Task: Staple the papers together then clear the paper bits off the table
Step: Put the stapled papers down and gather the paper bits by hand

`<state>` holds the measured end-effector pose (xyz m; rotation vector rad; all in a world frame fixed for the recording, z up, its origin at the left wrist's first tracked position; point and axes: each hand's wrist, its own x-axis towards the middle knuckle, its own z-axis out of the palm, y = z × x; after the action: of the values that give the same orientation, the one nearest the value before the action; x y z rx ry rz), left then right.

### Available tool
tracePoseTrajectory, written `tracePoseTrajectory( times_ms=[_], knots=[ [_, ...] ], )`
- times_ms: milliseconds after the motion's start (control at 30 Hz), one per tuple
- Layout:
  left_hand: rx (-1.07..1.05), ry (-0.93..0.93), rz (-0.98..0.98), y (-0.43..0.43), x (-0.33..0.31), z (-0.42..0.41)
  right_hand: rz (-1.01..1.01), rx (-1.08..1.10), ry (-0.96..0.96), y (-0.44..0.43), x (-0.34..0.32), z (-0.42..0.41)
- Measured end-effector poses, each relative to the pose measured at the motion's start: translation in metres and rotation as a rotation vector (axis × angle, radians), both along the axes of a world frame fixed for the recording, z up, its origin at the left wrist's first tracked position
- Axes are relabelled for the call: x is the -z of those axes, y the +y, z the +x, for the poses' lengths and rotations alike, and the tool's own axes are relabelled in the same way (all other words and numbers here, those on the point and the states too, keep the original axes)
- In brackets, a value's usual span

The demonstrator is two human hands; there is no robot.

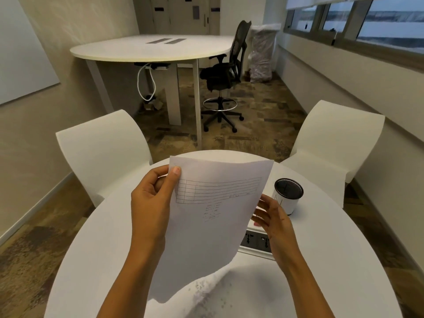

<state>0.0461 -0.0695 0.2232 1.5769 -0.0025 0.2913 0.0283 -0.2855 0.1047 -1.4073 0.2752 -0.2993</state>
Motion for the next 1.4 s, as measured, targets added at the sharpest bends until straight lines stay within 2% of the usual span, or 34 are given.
tracePoseTrajectory(
  times_ms=[267, 633, 1167, 1267, 1400],
  knots=[
    [0.019, -0.063, -0.132, -0.001, -0.038, -0.026, -0.032, 0.170, -0.173, 0.007, -0.048, -0.032],
    [0.098, -0.164, -0.291, 0.003, -0.081, -0.060, -0.140, 0.333, -0.202, 0.013, -0.105, -0.064],
    [0.045, -0.290, -0.285, 0.007, -0.098, -0.078, -0.217, 0.374, -0.193, 0.025, -0.135, -0.089],
    [0.019, -0.316, -0.264, 0.006, -0.099, -0.080, -0.287, 0.374, -0.197, 0.030, -0.137, -0.092],
    [-0.019, -0.342, -0.256, 0.002, -0.098, -0.083, -0.639, 0.543, -0.239, 0.045, -0.150, -0.100]
  ],
)
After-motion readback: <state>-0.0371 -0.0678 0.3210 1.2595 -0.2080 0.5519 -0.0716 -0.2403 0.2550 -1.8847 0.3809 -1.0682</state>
